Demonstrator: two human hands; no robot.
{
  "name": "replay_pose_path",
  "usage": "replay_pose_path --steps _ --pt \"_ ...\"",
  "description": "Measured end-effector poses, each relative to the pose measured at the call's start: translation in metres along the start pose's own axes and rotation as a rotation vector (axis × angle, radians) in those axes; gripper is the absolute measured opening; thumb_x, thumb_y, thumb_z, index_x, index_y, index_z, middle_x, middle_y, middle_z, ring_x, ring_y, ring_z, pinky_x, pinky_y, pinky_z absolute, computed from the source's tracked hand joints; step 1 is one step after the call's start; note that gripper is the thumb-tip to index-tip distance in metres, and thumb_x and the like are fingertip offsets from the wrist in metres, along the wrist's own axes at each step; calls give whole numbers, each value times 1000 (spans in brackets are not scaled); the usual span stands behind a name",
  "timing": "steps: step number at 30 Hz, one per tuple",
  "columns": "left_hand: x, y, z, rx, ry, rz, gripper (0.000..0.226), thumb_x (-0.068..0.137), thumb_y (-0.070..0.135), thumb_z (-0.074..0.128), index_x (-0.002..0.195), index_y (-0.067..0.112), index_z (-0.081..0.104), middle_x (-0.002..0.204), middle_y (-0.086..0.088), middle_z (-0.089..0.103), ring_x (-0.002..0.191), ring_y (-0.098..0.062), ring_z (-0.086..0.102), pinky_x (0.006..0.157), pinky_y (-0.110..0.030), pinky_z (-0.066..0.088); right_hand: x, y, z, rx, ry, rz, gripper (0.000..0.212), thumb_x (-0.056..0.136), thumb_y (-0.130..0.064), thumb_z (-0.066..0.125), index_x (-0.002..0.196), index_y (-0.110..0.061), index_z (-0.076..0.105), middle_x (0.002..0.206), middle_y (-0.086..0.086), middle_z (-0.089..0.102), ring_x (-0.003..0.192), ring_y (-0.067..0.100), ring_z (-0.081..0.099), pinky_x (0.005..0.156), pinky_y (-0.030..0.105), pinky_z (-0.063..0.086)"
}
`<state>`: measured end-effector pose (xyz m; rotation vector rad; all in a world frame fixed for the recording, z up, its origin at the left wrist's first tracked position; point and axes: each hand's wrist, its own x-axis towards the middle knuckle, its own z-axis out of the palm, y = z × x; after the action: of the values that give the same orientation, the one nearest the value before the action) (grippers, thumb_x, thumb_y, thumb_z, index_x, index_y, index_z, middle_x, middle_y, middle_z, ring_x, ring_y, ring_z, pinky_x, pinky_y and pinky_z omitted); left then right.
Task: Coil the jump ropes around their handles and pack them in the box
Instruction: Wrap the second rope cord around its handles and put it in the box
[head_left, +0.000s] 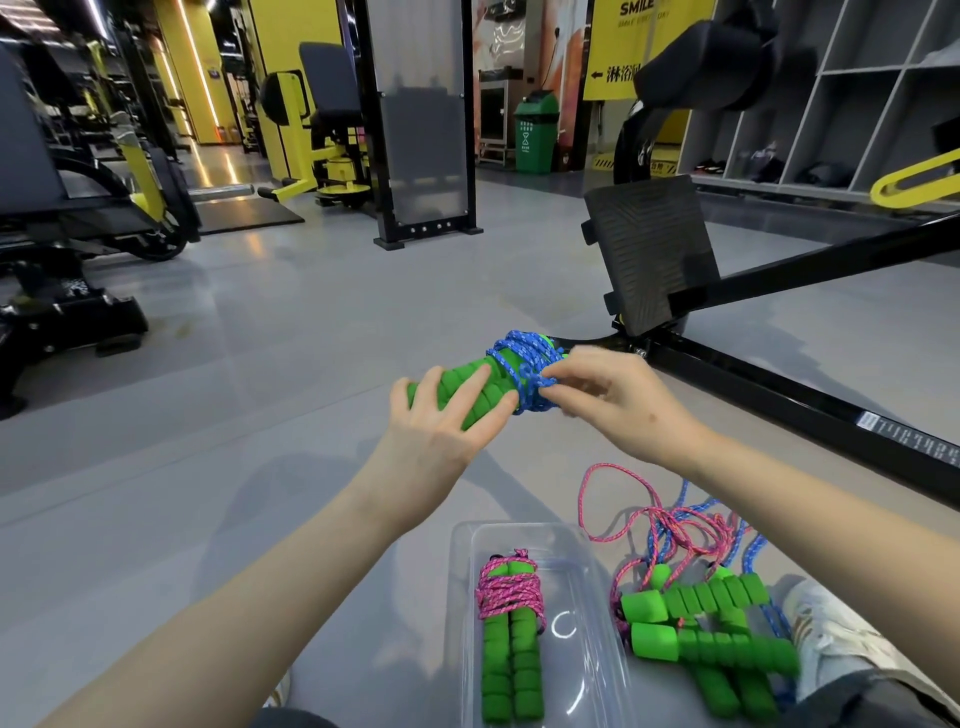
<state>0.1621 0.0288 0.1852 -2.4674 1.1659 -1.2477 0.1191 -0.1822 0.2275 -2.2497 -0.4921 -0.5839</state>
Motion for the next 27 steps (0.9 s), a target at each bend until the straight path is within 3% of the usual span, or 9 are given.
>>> replay_pose_path --steps 2,6,11,16,19,23,27 --pt "1 7 -2 -25 0 6 65 72 -3 23 131 19 42 127 -17 59 92 -44 59 71 -45 46 2 3 -3 -67 86 -67 18 83 -14 64 95 -3 73 79 -3 49 75 0 49 64 12 38" --pt "8 9 -4 -44 68 -17 58 88 -2 11 130 18 45 126 -17 59 92 -43 59 73 -45 45 3 5 -7 -135 211 -84 24 85 -17 62 106 -11 72 92 1 51 89 14 46 76 11 36" --pt "13 15 -8 -54 124 -16 59 93 -2 5 127 15 50 121 -17 62 91 -43 60 71 -45 44 5 5 -7 -218 296 -66 25 89 -18 59 111 -12 69 88 -3 51 84 5 37 79 4 29" --pt "13 16 -12 -30 161 5 65 93 -4 7 120 11 64 117 -18 64 88 -44 60 69 -45 44 10 -9 -9 199 253 269 19 82 -9 70 99 -17 72 82 -6 59 75 -4 51 72 11 42" --pt "14 14 -14 -25 178 19 59 93 -4 10 121 12 59 118 -18 64 89 -44 60 70 -45 44 16 -17 -17 434 223 422 17 77 -1 72 85 -17 72 77 3 63 71 9 56 68 20 47" --pt "13 13 -14 -22 190 27 51 94 -4 13 123 13 51 118 -17 64 91 -44 60 71 -46 43 21 -18 -21 491 197 504 23 75 2 72 96 -7 65 67 5 52 57 11 53 51 15 46" --pt "13 11 -15 -12 200 45 48 94 -4 16 123 13 51 117 -17 64 91 -44 60 71 -46 43 24 -16 -19 423 217 564 15 73 4 73 77 -6 62 70 9 59 50 5 55 48 14 45"
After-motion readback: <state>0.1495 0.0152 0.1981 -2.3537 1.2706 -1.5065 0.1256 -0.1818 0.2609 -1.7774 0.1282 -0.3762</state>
